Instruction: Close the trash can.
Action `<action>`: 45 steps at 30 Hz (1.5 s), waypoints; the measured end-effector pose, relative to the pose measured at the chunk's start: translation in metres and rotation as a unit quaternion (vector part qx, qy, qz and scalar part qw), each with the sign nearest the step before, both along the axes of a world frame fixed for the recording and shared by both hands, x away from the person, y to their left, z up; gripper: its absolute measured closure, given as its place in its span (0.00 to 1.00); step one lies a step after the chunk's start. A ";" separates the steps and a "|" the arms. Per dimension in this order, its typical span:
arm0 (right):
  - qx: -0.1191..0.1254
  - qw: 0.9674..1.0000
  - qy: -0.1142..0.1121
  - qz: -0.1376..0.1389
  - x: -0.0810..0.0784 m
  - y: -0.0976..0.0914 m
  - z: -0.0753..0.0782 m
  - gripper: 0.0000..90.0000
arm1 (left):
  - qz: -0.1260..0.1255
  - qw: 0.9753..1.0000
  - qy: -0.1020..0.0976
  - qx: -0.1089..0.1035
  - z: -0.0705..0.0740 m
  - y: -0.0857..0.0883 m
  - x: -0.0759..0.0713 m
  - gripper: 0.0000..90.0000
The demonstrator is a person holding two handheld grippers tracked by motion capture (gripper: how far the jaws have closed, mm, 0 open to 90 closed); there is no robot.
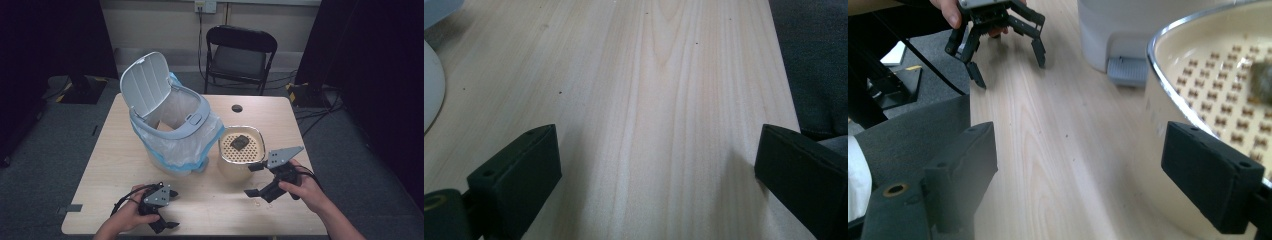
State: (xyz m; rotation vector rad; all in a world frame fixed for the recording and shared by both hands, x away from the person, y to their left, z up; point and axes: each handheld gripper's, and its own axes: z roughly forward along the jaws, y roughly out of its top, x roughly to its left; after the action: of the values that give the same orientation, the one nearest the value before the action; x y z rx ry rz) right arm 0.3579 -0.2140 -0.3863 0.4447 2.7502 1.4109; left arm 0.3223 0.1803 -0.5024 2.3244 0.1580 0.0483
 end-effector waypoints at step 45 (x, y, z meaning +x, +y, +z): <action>-0.070 0.995 -0.037 -0.064 -0.007 -0.041 -0.114 0.15 | 0.060 0.998 0.034 -0.011 0.008 0.023 0.000 0.18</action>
State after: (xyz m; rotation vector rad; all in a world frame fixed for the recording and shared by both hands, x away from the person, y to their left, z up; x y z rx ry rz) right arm 0.3505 -0.2554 -0.4999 0.5416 2.6858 1.1721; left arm 0.3222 0.2032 -0.4940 2.2927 0.3306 0.0286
